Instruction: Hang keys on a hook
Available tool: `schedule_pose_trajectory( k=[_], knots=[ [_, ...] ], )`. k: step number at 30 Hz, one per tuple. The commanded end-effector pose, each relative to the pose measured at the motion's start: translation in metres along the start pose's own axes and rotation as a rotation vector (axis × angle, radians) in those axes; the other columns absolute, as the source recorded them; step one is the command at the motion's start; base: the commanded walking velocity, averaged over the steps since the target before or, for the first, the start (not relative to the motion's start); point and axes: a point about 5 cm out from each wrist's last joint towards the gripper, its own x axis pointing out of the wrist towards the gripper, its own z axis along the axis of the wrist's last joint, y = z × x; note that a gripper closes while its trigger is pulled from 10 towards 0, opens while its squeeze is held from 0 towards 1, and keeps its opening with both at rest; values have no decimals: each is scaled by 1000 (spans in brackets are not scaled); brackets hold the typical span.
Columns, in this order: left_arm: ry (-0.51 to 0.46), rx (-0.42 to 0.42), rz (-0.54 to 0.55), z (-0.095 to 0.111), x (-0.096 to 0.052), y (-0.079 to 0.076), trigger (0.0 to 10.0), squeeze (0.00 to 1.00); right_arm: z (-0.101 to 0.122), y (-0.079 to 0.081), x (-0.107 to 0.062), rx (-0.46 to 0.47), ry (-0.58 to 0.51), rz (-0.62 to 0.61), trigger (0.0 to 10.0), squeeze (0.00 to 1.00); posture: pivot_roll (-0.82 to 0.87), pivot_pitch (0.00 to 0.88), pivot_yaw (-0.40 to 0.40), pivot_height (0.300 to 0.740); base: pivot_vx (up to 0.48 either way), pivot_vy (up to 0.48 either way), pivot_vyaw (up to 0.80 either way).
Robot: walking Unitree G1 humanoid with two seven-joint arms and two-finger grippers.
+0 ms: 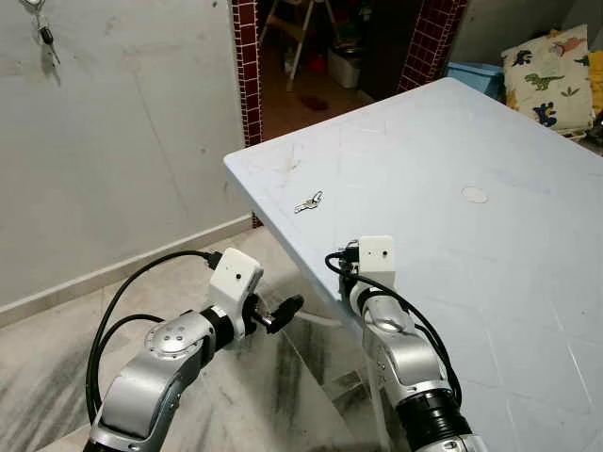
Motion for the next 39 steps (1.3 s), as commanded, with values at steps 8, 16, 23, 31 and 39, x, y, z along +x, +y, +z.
schedule_pose_trajectory(
  k=[8,16,23,31,39],
  knots=[
    [2,12,16,1,3,2,10000,0,-17,-8,-1,-27,70,-22,0,0,157,92,-35,740,0,0,0],
    [-9,17,27,2,5,2,10000,0,-16,-8,-2,-22,61,-19,0,0,153,88,-35,740,0,0,0],
    [-33,19,46,5,7,4,10000,0,-10,-12,0,-10,36,-39,0,0,153,85,-37,740,0,0,0],
    [-39,19,51,5,7,4,10000,0,-2,-20,1,6,-11,-87,0,0,151,84,-37,740,0,0,0],
    [-96,25,118,12,8,11,10000,0,16,-24,2,105,-92,-108,0,0,149,78,-36,740,0,0,0]
  ],
)
